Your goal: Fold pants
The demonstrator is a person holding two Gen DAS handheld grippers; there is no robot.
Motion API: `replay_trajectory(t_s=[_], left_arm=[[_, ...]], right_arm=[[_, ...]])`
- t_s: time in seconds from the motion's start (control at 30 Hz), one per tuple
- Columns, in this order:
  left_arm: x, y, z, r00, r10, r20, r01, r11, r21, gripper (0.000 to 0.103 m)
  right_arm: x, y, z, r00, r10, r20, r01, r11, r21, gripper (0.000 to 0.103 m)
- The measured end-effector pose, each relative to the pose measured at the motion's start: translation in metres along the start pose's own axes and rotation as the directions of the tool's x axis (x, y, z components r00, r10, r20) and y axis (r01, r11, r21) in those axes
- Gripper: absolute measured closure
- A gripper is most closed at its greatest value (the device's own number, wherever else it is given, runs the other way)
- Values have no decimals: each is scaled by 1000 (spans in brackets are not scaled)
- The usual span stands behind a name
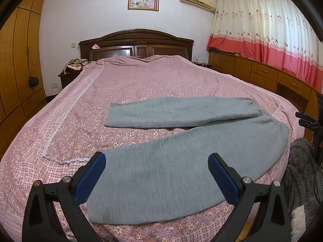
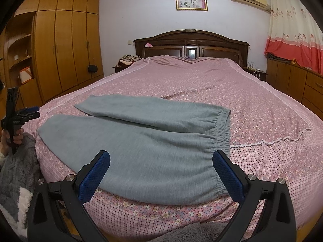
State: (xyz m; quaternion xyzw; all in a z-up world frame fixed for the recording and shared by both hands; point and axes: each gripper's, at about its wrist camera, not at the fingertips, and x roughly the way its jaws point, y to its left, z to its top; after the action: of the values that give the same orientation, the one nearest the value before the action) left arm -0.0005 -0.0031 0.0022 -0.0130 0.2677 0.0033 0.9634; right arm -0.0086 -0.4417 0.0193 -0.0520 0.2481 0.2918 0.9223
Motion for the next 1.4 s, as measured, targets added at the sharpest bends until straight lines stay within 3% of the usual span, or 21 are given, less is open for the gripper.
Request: replay_trajectory(t_s=[1.4], left_arm=[[2, 1, -1, 1000, -1, 5, 1, 1000, 7, 0]], right_arm=[[4, -4, 1, 1000, 11, -20, -10, 1000, 26, 0]])
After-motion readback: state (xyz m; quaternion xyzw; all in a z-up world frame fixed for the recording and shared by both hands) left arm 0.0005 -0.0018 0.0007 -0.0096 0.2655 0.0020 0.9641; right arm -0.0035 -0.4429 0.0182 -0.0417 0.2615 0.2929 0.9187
